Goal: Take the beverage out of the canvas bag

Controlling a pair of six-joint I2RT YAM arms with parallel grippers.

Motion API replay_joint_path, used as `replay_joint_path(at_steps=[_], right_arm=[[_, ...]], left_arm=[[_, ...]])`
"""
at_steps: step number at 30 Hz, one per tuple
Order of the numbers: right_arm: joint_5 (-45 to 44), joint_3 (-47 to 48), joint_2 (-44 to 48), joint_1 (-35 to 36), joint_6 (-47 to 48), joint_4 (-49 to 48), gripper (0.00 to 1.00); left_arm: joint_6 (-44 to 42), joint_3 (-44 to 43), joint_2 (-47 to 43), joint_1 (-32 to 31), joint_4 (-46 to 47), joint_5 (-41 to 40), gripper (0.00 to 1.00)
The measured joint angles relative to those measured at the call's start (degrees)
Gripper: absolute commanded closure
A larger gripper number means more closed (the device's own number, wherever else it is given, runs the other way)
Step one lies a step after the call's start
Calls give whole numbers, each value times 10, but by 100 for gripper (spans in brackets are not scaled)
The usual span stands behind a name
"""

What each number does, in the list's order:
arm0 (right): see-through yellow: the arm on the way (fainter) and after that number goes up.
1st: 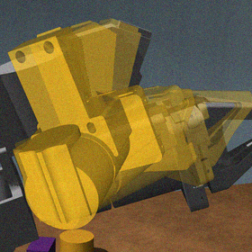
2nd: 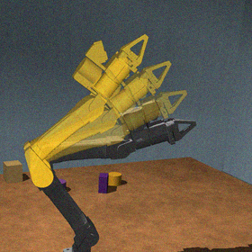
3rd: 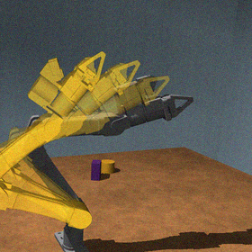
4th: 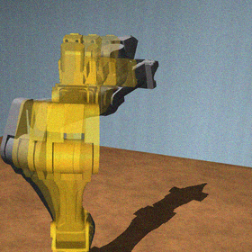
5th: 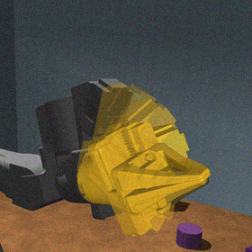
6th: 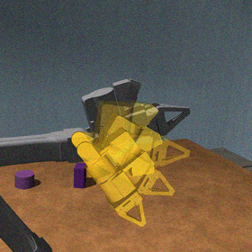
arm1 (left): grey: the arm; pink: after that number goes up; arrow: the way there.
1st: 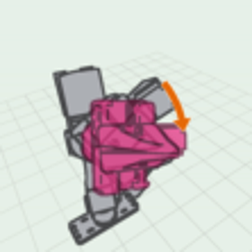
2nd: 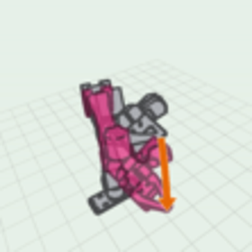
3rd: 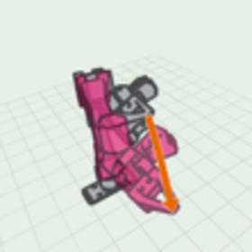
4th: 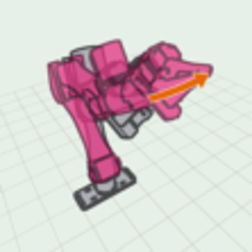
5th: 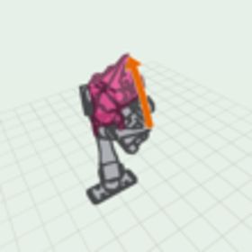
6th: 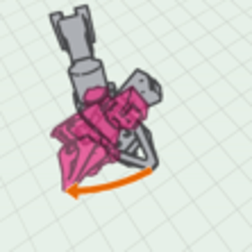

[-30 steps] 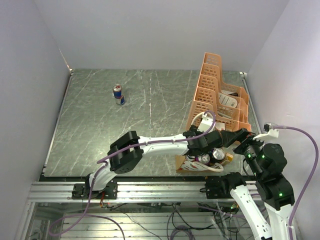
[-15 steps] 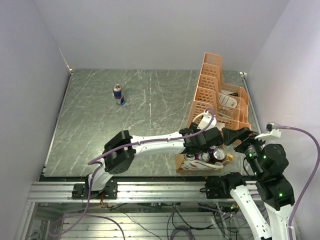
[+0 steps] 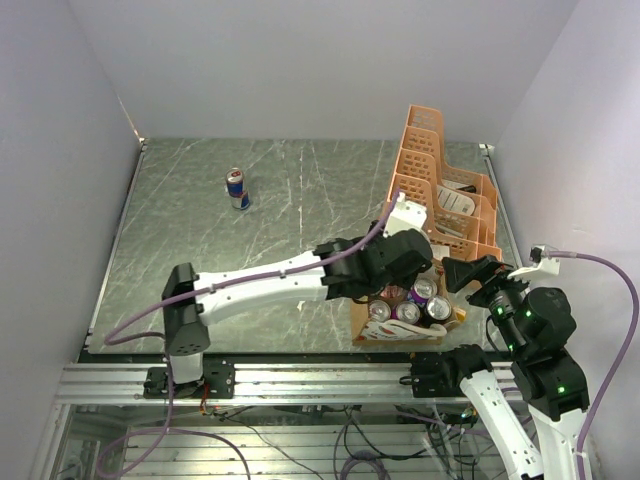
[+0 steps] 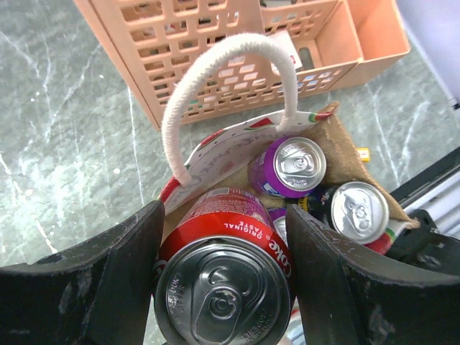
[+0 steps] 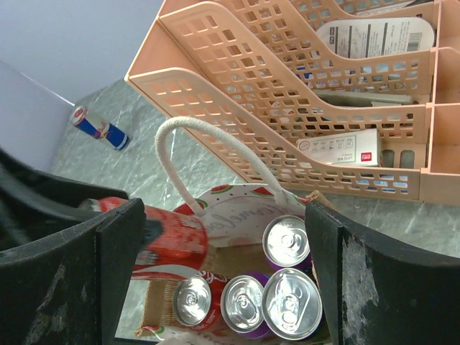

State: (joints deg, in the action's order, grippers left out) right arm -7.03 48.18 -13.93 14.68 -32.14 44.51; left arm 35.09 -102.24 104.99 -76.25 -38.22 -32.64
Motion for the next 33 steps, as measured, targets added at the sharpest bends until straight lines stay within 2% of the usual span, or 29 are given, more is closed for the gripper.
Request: replay_joint_path(at_steps=[10, 17, 20, 26, 33], right_arm=[[2, 0, 0, -2, 0, 0, 8], [3, 0, 0, -4, 0, 0, 8], [5, 0, 0, -4, 0, 0, 8], [7, 0, -1, -5, 1, 0, 8], [12, 0, -1, -5, 3, 0, 8]], left_arm=[[-33, -10, -95, 2, -76, -13, 93], [-33, -14, -145, 45, -146, -23, 93], [-33, 14, -185, 92, -152, -20, 93], [-46, 125, -269, 232, -152, -24, 93], [-95, 244, -287, 406, -109, -31, 93]])
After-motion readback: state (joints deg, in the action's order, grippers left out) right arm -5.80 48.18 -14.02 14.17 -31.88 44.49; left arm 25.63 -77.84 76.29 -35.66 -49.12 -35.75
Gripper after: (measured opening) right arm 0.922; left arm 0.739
